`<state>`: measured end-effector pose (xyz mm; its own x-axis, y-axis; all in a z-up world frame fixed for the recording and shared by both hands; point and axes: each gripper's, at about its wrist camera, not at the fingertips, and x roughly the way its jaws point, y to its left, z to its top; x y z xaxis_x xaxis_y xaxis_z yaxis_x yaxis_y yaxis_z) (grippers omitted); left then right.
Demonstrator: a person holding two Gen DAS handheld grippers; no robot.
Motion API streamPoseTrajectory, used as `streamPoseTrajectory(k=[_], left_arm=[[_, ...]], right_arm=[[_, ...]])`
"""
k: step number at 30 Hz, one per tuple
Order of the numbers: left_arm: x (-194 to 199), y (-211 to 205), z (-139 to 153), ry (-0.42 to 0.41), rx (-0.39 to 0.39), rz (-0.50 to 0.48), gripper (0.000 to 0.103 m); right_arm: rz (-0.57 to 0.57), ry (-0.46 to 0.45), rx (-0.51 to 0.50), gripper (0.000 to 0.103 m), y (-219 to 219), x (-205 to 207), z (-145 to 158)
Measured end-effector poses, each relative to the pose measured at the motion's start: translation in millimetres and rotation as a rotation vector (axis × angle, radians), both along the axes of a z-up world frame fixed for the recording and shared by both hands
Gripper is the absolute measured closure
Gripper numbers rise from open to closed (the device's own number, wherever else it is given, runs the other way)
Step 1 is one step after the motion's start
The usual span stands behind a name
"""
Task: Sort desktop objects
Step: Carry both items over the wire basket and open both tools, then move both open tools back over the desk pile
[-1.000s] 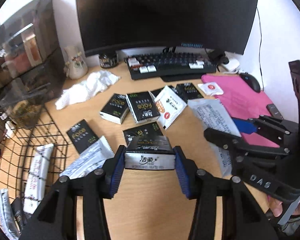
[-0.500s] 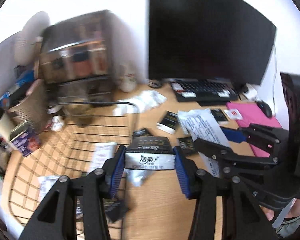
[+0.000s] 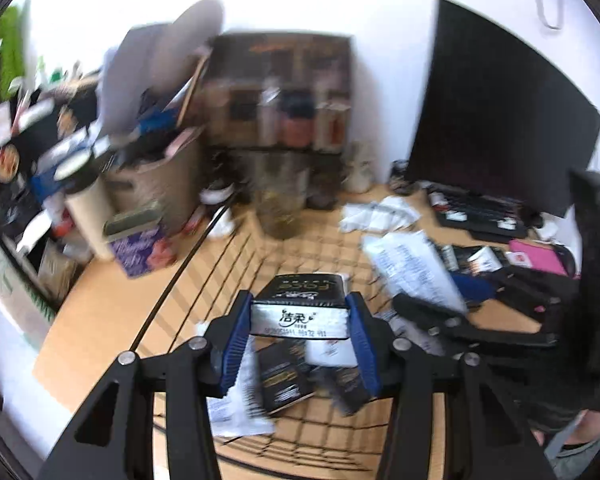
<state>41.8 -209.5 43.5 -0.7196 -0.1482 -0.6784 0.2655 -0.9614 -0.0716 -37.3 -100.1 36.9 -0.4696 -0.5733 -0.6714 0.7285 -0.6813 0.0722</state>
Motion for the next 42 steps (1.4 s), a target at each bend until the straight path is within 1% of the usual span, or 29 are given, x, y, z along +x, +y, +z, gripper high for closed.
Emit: streamPoseTrajectory(k=[2,3,6,8,10,13,16,19,23,26,29,33,36,39,42], left_arm=[[1,-12,-10,-0.022,0.02,0.019,0.05],[1,-16,-11,-0.028,0.018,0.019,0.05],[4,-23,-11,-0.008,0.014,0.036,0.049],[5,-26,-11,0.008,0.031,0.045,0.038],[5,-26,-12,0.011,0.038,0.034,0.038],[3,-19,-13,0.005,0.025,0.017,0.038],[2,-7,-10,0.011,0.034,-0.015,0.038],[-2,15,-5,0.019,0.027,-0.063,0.038],[-16,60,-1,0.013,0.005,-0.151,0.037],[-31,97,-2,0.006,-0.002,-0.223,0.038],[-48,132,-7,-0.005,0.014,-0.284,0.038],[-76,174,-28,-0.05,0.007,-0.36,0.037],[-101,197,-52,-0.101,-0.011,-0.384,0.037],[-121,211,-70,-0.146,0.005,-0.398,0.037],[-138,221,-84,-0.169,0.012,-0.41,0.037]], right_arm=[[0.011,-0.007,0.002,0.064,-10,1,-3],[0.017,-0.013,0.002,0.064,-15,1,-4],[0.019,-0.012,0.013,0.063,-25,3,-9],[0.015,-0.009,0.012,0.06,-26,3,-10],[0.017,-0.019,0.005,0.06,-25,1,-11],[0.003,-0.016,-0.002,0.06,-19,-1,-10],[-0.018,-0.015,-0.015,0.06,-5,-5,-7],[-0.047,-0.011,-0.018,0.06,16,-9,-6],[-0.101,-0.015,-0.006,0.06,51,-18,-9],[-0.151,-0.016,-0.009,0.06,85,-24,-11],[-0.214,-0.019,-0.009,0.06,125,-32,-15],[-0.308,-0.057,-0.005,0.06,182,-52,-33],[-0.347,-0.088,0.001,0.06,211,-61,-48],[-0.366,-0.107,0.023,0.06,228,-70,-65],[-0.385,-0.13,0.034,0.059,241,-84,-79]])
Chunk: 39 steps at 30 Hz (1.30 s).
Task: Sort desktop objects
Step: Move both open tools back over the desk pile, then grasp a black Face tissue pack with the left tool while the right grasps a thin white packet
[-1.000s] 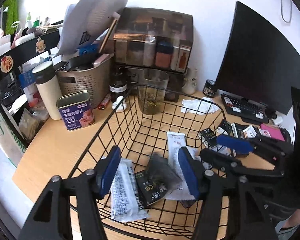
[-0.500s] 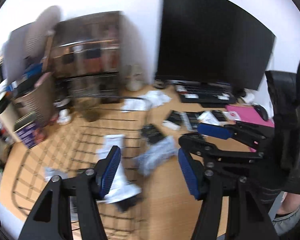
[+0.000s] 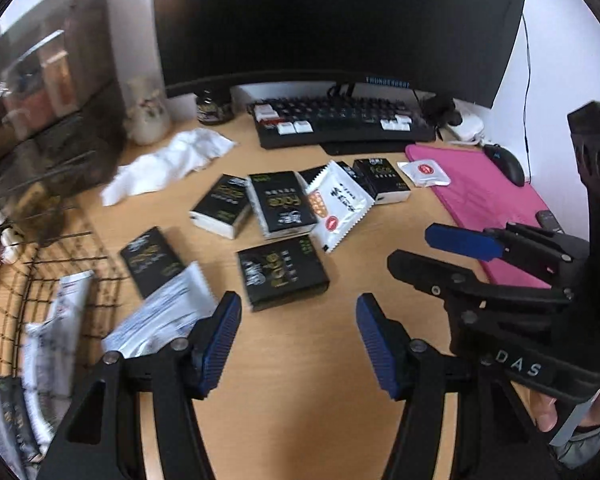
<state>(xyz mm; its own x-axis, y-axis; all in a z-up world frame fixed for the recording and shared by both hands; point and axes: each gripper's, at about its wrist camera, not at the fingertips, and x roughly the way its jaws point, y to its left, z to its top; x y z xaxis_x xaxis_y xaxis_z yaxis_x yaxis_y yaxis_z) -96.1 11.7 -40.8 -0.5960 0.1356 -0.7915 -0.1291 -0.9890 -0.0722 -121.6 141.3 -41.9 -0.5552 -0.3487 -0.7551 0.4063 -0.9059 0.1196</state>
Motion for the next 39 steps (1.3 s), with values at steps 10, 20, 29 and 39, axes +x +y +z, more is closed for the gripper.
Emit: streamPoseTrajectory(k=[10,20,29,39], left_arm=[[-45,11,-32,-0.054,-0.029,0.01,0.037],[-64,1,-40,-0.044,-0.075,0.066,0.033],[-64,-14,-56,-0.093,-0.021,0.057,0.031],[-64,-24,-54,-0.074,-0.004,0.049,0.034]], right_arm=[[-0.039,-0.04,-0.002,0.059,24,-31,-26],[-0.034,-0.062,-0.019,0.059,26,-40,-35],[-0.012,-0.062,-0.026,0.057,8,-46,-35],[-0.026,-0.086,-0.08,0.057,-16,-69,-39]])
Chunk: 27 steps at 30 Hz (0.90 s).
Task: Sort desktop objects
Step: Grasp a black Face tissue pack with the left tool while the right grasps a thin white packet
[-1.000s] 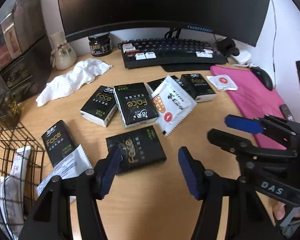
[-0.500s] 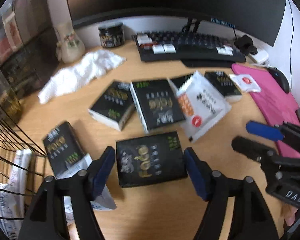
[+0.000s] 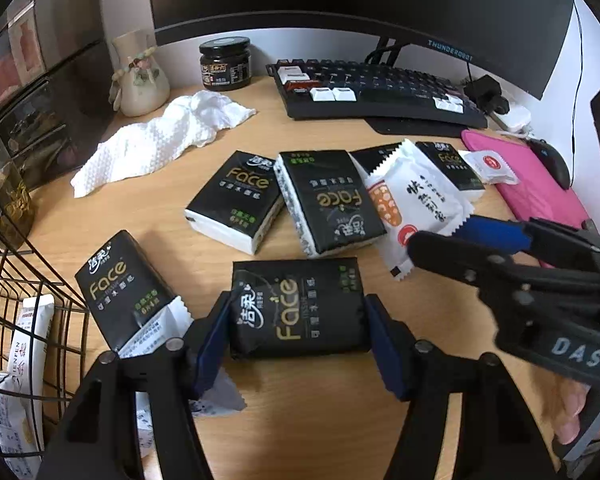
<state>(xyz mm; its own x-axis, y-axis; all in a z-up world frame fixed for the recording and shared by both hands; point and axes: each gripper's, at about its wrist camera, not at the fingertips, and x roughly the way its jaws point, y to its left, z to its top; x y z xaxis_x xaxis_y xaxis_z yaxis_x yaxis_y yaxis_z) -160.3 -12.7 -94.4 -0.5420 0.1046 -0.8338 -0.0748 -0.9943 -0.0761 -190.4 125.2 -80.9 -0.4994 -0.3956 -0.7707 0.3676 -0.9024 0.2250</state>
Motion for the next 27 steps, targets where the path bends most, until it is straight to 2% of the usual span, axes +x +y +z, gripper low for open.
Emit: streamPoseTrajectory(k=[1,4,5,7,14,19,27], left_arm=[[-1,-2,1,0.005,0.008,0.008,0.034],[0,-4,2,0.015,0.003,0.022,0.034],[0,-4,1,0.015,-0.002,0.02,0.034],[0,-4,1,0.015,-0.001,0.018,0.034],[4,-4,4,0.022,0.01,0.022,0.035],[15,3,15,0.048,-0.011,0.005,0.035],[46,20,54,0.119,-0.014,-0.016,0.035]], right_arm=[[0.0,0.002,0.005,0.06,-3,-1,-1],[-0.009,0.009,0.023,0.09,-8,-2,-2],[-0.013,0.014,0.034,0.095,-9,-2,-2],[-0.013,0.033,0.045,0.099,-10,0,1],[-0.026,0.061,0.058,0.099,-5,12,10],[-0.023,0.084,0.052,0.099,3,32,19],[-0.027,0.145,0.024,0.099,18,70,54]])
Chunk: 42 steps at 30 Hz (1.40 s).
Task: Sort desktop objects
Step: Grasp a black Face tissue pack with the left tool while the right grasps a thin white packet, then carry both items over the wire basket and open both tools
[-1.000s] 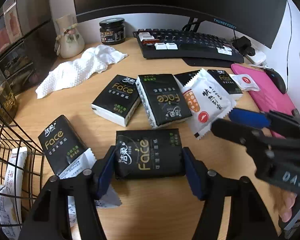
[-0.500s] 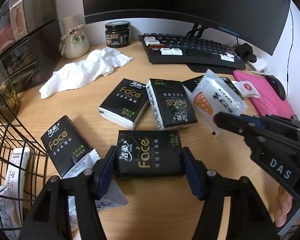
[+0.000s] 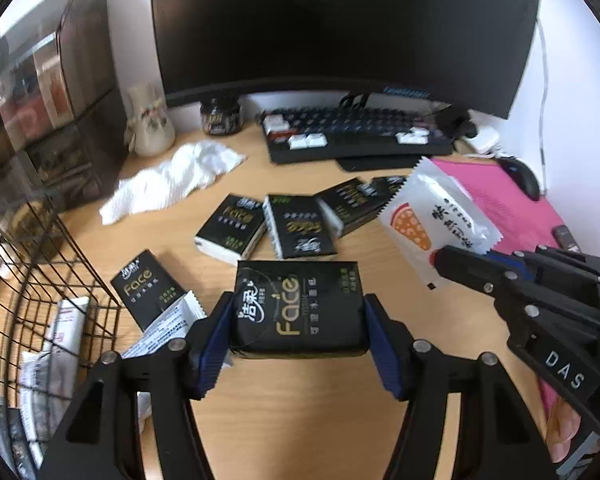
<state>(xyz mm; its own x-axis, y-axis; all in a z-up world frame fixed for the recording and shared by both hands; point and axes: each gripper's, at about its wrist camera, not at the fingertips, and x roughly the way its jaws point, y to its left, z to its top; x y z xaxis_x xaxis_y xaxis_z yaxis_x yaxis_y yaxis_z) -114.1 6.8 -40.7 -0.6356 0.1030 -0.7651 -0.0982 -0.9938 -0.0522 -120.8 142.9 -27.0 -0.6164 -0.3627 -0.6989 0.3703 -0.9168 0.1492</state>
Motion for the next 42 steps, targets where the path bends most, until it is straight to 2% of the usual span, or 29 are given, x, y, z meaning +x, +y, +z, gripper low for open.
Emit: streamPoseTrajectory(k=[5,8,13,16,19,23,27,34,42], left_arm=[[22,0,32,0.055,0.02,-0.001,0.035],[37,-9,57,0.095,-0.001,0.034,0.035],[64,-57,96,0.157,-0.004,0.122,0.035],[83,-92,104,0.178,-0.019,0.202,0.035],[105,-138,103,0.17,-0.017,0.286,0.035],[123,-186,85,0.127,-0.015,0.384,0.035],[126,-216,67,0.09,-0.003,0.424,0.035],[128,-224,60,0.089,-0.001,0.421,0.034],[130,-220,60,0.095,0.009,0.414,0.031]], right_arm=[[0.027,0.056,-0.016,0.099,-5,23,32],[0.056,0.094,-0.022,0.098,-19,34,54],[0.153,0.147,-0.052,0.098,-65,47,87],[0.242,0.153,-0.072,0.098,-103,56,95],[0.333,0.141,-0.075,0.098,-147,65,94],[0.421,0.114,-0.066,0.098,-199,77,81],[0.458,0.089,-0.041,0.098,-237,85,65],[0.473,0.062,-0.033,0.095,-256,81,57],[0.46,0.059,-0.05,0.087,-245,78,59]])
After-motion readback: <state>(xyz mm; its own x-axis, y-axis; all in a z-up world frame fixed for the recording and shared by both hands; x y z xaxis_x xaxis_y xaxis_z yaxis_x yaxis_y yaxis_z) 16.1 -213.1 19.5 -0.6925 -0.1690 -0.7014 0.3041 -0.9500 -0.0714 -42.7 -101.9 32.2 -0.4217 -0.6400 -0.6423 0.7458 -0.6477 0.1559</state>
